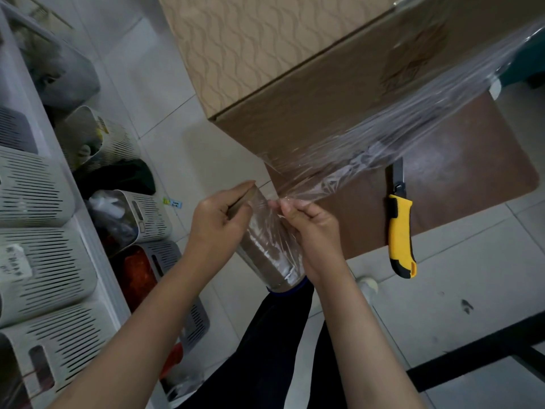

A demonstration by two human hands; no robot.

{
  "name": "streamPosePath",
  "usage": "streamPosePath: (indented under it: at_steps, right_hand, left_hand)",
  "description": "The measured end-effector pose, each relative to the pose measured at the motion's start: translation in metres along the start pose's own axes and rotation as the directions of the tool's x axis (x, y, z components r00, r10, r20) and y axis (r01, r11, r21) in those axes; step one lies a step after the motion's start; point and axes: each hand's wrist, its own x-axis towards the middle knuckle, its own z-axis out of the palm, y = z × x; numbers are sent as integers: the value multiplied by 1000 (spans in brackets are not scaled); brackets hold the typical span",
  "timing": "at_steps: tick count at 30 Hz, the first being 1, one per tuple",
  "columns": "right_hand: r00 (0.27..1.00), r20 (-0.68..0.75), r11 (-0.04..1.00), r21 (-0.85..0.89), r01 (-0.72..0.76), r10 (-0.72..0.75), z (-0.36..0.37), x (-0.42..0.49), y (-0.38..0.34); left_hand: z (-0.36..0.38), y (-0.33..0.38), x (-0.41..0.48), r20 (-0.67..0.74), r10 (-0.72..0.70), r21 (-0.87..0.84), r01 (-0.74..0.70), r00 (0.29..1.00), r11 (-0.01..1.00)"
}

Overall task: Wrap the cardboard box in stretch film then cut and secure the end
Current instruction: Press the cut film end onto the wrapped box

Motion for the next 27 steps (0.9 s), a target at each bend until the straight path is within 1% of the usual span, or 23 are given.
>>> streamPosePath:
  at_steps: [4, 7, 10, 13, 15, 17, 19, 21, 23, 24, 25, 27]
  right_hand:
    - [990, 136, 997, 66, -45, 36, -2, -3, -1]
    - [985, 165, 995, 82, -62, 48, -4, -2, -1]
    - [983, 181, 996, 76, -45, 31, -4, -3, -1]
    - [996, 91, 997, 74, -5, -2, 0, -4, 3]
    - [997, 15, 997, 24, 70, -70, 2, -2, 6]
    - [992, -23, 991, -42, 125, -126, 1, 0, 6]
    - [990, -53, 989, -76, 123, -127, 1, 0, 6]
    - [989, -116, 995, -51, 81, -87, 1, 0, 5]
    - [977, -207, 994, 79, 71, -53, -4, 3, -2]
    - [967, -248, 988, 117, 97, -65, -9, 7, -7]
    - [956, -278, 986, 102, 129, -97, -15, 10, -13]
    - [948, -272, 985, 2, 170, -164, -24, 13, -22]
  left_hand:
    - [1, -1, 0, 10, -2, 10, 2, 1000, 1000]
    - [1, -2, -1, 3, -8, 4, 8, 1000, 1000]
    - [0, -2, 0, 8, -11, 0, 11, 1000, 1000]
    - [2, 1, -3, 18, 27, 22, -28, 999, 999]
    - [3, 2, -5, 18, 39, 28, -40, 999, 999]
    - [3, 2, -6, 28, 47, 37, -48, 999, 998]
    - [4, 3, -8, 47, 55, 46, -57, 997, 997]
    - [5, 2, -10, 57, 61, 36, -63, 997, 997]
    - [2, -4, -13, 63, 40, 17, -41, 997, 999]
    - [-2, -10, -15, 63, 11, 13, -12, 998, 1000]
    - [-6, -17, -17, 59, -29, 12, 29, 998, 1000]
    - [-15, -31, -23, 44, -105, 11, 104, 994, 994]
